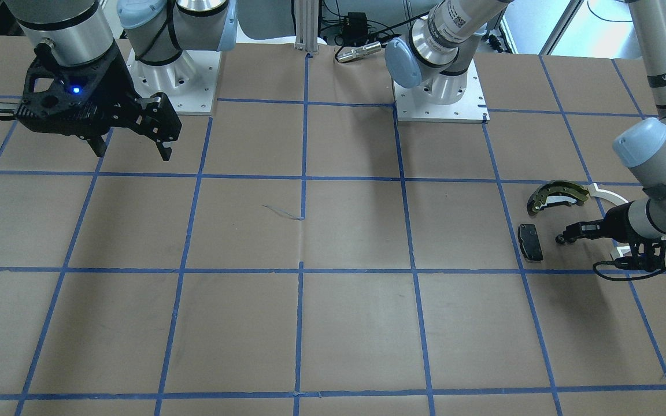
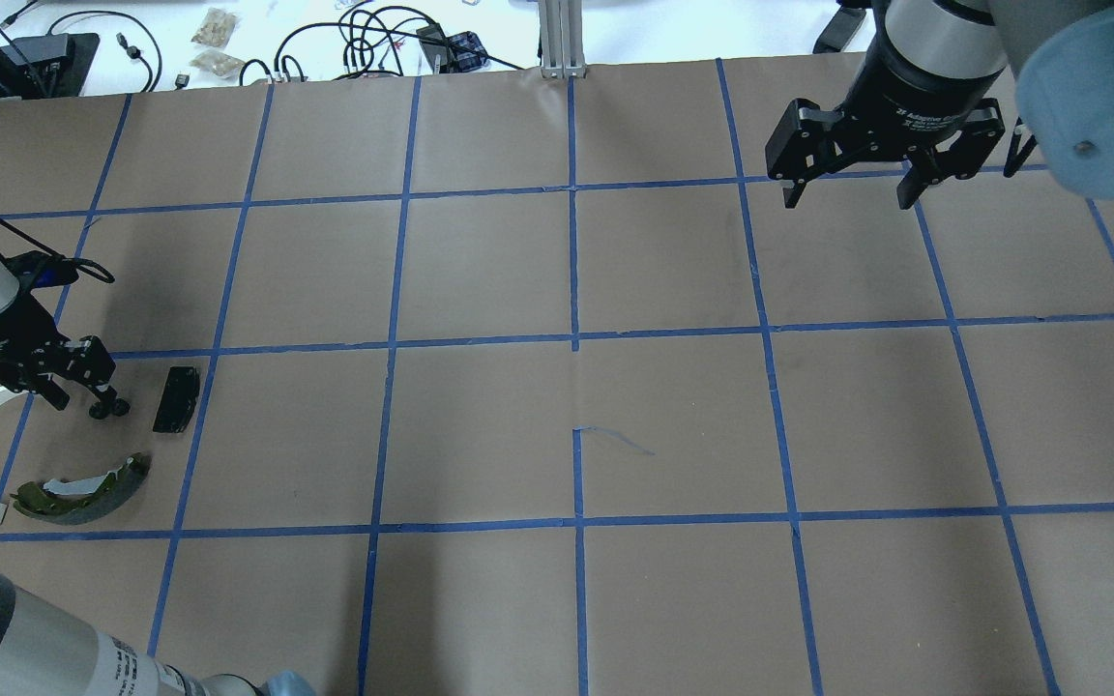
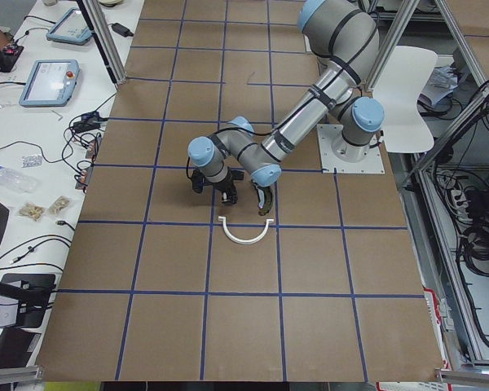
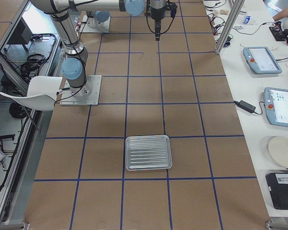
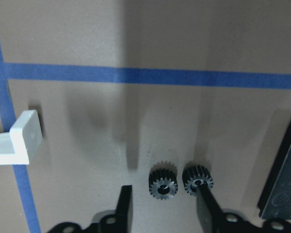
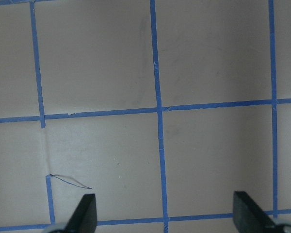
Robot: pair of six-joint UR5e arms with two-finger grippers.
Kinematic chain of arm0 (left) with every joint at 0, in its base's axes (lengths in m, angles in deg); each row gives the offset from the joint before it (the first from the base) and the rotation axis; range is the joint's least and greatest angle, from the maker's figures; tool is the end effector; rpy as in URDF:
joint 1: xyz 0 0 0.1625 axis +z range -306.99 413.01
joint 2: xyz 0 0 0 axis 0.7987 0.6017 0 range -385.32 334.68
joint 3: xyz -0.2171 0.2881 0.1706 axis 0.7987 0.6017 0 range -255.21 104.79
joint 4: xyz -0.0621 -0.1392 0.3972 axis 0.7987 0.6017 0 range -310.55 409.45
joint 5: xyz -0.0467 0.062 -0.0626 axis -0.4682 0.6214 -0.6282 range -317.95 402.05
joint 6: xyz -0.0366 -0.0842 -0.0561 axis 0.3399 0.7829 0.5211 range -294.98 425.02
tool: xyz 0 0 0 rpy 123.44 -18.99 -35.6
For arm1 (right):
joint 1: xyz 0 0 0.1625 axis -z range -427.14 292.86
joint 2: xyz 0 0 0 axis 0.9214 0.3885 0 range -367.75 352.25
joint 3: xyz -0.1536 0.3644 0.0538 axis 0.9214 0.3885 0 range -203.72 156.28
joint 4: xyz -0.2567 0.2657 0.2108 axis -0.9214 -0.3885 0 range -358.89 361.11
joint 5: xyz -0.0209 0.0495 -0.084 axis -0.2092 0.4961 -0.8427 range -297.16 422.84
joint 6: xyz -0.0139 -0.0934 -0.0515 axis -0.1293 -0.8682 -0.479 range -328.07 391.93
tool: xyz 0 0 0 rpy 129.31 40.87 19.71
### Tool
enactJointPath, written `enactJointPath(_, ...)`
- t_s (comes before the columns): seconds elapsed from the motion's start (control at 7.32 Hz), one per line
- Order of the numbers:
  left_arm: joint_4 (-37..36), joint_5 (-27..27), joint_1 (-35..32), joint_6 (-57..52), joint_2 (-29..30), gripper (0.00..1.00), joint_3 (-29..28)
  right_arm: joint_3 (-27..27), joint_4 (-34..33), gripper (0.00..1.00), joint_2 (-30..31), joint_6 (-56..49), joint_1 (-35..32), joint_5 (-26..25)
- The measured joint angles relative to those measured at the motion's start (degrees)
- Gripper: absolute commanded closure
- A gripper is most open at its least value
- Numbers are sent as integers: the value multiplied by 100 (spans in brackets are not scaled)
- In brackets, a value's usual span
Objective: Place bearing gear from tray to pile
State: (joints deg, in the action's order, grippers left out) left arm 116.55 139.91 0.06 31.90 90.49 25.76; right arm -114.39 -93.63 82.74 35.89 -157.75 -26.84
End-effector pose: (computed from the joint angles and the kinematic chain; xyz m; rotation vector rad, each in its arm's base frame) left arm 0.2479 -0.5253 0.1524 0.0800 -3.0836 -0.4292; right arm 0.1393 -0.5070 0.4610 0.0908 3.1291 -0.1241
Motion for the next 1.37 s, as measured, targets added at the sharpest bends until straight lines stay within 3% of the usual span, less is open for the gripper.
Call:
enactJointPath(0.55, 356, -207, -443, 248, -546, 0, -283, -10, 0, 0, 4, 0, 0, -20)
enactJointPath(1.09, 1705, -796, -1794, 1849, -1326, 0, -1059, -10, 0, 0, 4, 0, 0, -18)
enactJointPath(1.37, 2047, -863, -2594, 2504, -1597, 0, -1335, -11, 0, 0, 8, 0, 0, -22)
